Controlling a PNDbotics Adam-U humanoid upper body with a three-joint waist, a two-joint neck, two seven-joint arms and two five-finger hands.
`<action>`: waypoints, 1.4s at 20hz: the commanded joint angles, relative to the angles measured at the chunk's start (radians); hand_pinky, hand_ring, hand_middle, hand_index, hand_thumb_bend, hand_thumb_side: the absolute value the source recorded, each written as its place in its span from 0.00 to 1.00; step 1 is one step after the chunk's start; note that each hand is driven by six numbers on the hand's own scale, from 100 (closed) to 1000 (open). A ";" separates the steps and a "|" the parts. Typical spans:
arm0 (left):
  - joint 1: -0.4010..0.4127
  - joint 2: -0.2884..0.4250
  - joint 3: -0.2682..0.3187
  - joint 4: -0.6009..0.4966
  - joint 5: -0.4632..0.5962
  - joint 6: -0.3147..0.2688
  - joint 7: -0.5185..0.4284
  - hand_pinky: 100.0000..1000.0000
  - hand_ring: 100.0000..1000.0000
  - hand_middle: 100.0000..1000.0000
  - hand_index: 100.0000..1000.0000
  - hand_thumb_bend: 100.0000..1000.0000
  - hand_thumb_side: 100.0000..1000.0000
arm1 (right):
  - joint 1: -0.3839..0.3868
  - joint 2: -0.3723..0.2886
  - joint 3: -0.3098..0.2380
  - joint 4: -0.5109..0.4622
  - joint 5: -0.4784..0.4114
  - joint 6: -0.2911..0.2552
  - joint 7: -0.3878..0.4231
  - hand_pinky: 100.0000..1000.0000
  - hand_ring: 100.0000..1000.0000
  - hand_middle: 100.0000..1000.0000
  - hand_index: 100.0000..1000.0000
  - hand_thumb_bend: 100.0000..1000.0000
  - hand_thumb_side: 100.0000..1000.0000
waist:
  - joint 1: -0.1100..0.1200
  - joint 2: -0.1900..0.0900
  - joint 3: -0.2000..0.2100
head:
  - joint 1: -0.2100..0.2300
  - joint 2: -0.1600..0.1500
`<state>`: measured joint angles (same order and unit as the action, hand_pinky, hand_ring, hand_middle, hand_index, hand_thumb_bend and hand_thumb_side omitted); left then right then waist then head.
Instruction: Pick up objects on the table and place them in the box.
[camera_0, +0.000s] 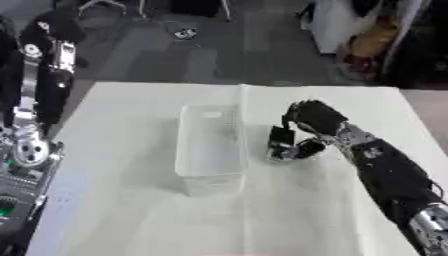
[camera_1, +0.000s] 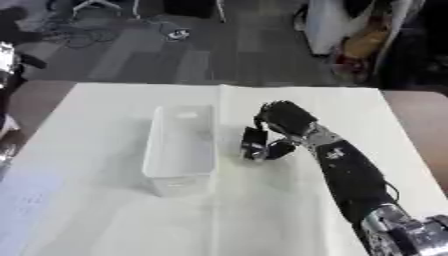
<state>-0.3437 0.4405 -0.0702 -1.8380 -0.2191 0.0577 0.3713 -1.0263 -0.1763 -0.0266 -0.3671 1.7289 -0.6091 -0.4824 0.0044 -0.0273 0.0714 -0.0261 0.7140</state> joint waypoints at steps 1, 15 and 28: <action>-0.015 0.022 0.002 -0.013 0.004 -0.003 -0.003 0.43 0.71 0.82 0.85 0.06 1.00 | -0.022 -0.015 -0.002 -0.058 -0.042 -0.029 0.004 0.00 0.09 0.09 0.25 0.54 0.59 | 0.004 -0.011 0.002 | 0.009 -0.011; -0.016 0.021 0.001 -0.013 0.004 -0.004 -0.006 0.44 0.71 0.82 0.85 0.06 1.00 | -0.040 -0.028 0.006 -0.209 -0.258 -0.085 0.107 0.00 0.09 0.08 0.25 0.54 0.56 | 0.002 -0.012 0.004 | 0.014 -0.012; -0.018 0.018 -0.001 -0.014 0.005 -0.005 -0.008 0.44 0.71 0.82 0.85 0.06 1.00 | -0.055 0.056 0.030 -0.263 -0.468 -0.139 0.196 0.00 0.09 0.09 0.28 0.51 0.56 | 0.004 -0.012 0.010 | 0.003 -0.015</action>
<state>-0.3448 0.4403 -0.0711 -1.8380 -0.2191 0.0546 0.3670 -1.0464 -0.1220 0.0002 -0.6055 1.2856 -0.7439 -0.2975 0.0044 -0.0274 0.0799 -0.0177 0.7135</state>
